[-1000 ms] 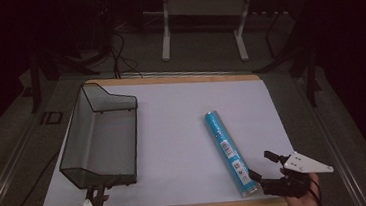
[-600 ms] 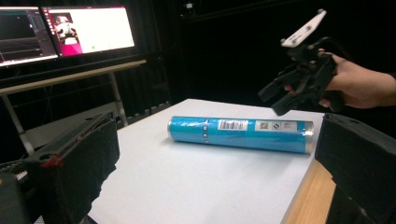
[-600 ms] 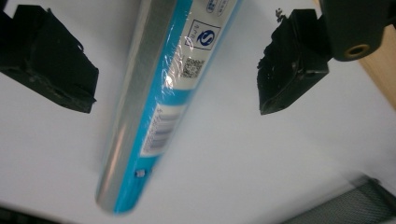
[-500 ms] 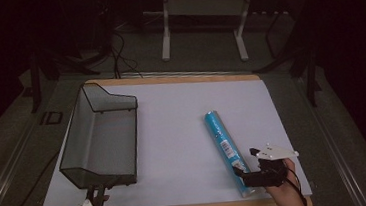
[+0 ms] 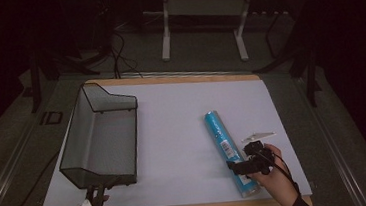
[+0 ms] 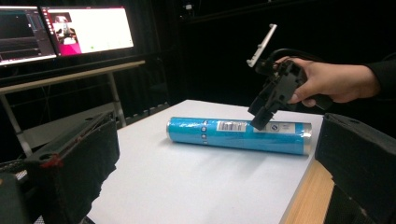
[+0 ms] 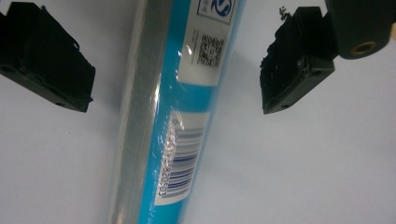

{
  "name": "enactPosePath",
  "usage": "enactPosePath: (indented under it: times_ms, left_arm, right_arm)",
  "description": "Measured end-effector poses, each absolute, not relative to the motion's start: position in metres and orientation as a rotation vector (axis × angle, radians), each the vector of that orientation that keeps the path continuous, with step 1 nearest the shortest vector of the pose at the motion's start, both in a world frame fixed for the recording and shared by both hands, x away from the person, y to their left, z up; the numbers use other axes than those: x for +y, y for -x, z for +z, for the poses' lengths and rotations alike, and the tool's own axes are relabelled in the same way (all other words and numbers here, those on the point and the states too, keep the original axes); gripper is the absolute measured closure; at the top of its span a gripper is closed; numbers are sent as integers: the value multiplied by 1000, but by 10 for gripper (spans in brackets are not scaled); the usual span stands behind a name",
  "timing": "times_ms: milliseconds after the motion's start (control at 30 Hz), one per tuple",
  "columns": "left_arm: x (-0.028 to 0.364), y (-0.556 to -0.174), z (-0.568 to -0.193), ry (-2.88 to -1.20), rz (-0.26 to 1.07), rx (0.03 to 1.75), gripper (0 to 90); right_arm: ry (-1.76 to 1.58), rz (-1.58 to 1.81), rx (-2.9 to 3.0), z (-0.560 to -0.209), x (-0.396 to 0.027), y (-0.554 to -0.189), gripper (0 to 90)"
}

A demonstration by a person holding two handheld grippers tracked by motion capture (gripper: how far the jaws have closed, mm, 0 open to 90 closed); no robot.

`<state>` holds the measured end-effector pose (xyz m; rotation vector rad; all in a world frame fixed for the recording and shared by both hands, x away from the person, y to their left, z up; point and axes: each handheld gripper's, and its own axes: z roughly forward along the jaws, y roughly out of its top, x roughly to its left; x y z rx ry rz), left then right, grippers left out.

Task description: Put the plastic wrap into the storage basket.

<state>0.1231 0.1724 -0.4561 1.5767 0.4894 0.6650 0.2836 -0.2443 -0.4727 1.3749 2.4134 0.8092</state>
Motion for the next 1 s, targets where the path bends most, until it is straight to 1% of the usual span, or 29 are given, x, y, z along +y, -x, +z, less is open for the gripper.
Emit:
enactPosePath:
  times_ms: [67, 133, 467, 1000]
  left_arm:
    - [172, -123, -456, -1576, 664, 489, 6]
    - [172, -123, -456, -1577, 665, 489, 6]
    - [172, -123, -456, -1579, 662, 485, 6]
    - [172, -123, -456, -1579, 652, 480, 6]
  right_arm:
    - [-1417, 780, 2421, -471, -241, -288, 103]
    - [-1454, 777, 2430, -471, -240, -295, 130]
    - [-1516, 554, 2542, -475, -226, -321, 145]
    - [-1617, 370, 2640, -486, -213, -357, 182]
